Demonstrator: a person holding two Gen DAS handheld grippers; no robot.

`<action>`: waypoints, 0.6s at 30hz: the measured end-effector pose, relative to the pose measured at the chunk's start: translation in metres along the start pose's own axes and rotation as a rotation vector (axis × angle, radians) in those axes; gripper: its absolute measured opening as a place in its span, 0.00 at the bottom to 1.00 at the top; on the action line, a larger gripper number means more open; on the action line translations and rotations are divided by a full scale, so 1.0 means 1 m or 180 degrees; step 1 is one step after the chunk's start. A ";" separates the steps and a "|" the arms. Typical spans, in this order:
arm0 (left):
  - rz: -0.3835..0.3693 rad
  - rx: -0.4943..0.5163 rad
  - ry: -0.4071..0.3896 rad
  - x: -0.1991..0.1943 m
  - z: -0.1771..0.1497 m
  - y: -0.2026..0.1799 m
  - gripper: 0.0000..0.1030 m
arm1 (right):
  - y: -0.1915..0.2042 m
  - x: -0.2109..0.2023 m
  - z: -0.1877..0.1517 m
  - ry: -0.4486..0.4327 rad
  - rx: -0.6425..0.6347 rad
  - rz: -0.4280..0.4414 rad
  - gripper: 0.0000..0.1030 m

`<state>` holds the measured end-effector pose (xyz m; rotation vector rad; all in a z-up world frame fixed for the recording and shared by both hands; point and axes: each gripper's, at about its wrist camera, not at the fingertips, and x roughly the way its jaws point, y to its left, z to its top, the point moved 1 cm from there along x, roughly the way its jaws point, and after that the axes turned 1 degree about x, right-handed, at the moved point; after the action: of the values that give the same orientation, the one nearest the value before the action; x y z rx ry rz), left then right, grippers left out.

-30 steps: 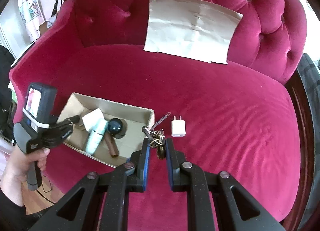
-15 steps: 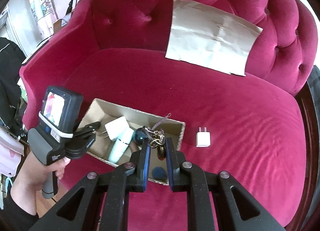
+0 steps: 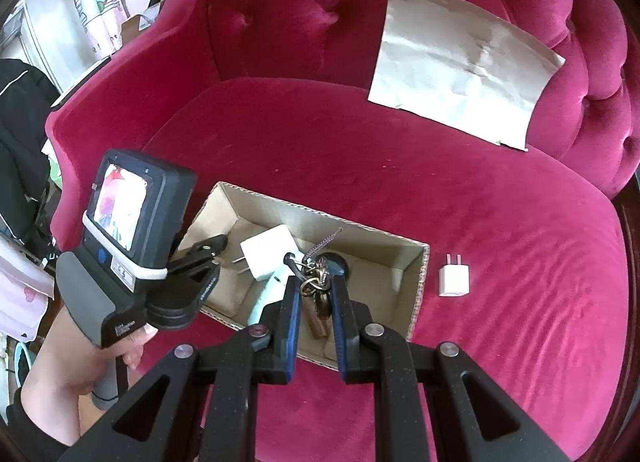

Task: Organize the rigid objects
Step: 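Lift the keychain and carry it over the box, then lower the keychain into the box and open the right gripper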

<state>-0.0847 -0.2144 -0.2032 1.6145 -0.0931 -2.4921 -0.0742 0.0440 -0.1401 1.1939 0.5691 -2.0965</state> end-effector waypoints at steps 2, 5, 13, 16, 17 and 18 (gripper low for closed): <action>0.0000 0.0000 0.0001 -0.001 0.000 0.000 0.03 | 0.003 0.003 0.000 0.0005 -0.0005 0.0042 0.14; -0.0003 -0.0005 0.0000 0.002 0.000 -0.005 0.03 | 0.008 0.010 0.003 0.0017 -0.0001 0.0098 0.14; -0.0023 -0.0004 0.0002 0.009 0.013 -0.017 0.03 | 0.016 0.023 0.004 0.0051 -0.0023 0.0177 0.14; -0.0023 -0.0006 -0.0003 0.000 0.002 -0.007 0.03 | 0.017 0.026 0.005 0.0060 -0.0035 0.0193 0.14; -0.0020 -0.0002 -0.0006 -0.008 -0.006 0.000 0.03 | 0.017 0.027 0.006 0.0063 -0.0039 0.0197 0.14; -0.0019 0.0000 -0.0007 -0.007 -0.006 0.000 0.03 | 0.016 0.027 0.005 0.0063 -0.0041 0.0200 0.14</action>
<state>-0.0761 -0.2126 -0.1991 1.6144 -0.0888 -2.4984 -0.0758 0.0205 -0.1619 1.2112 0.5465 -2.0274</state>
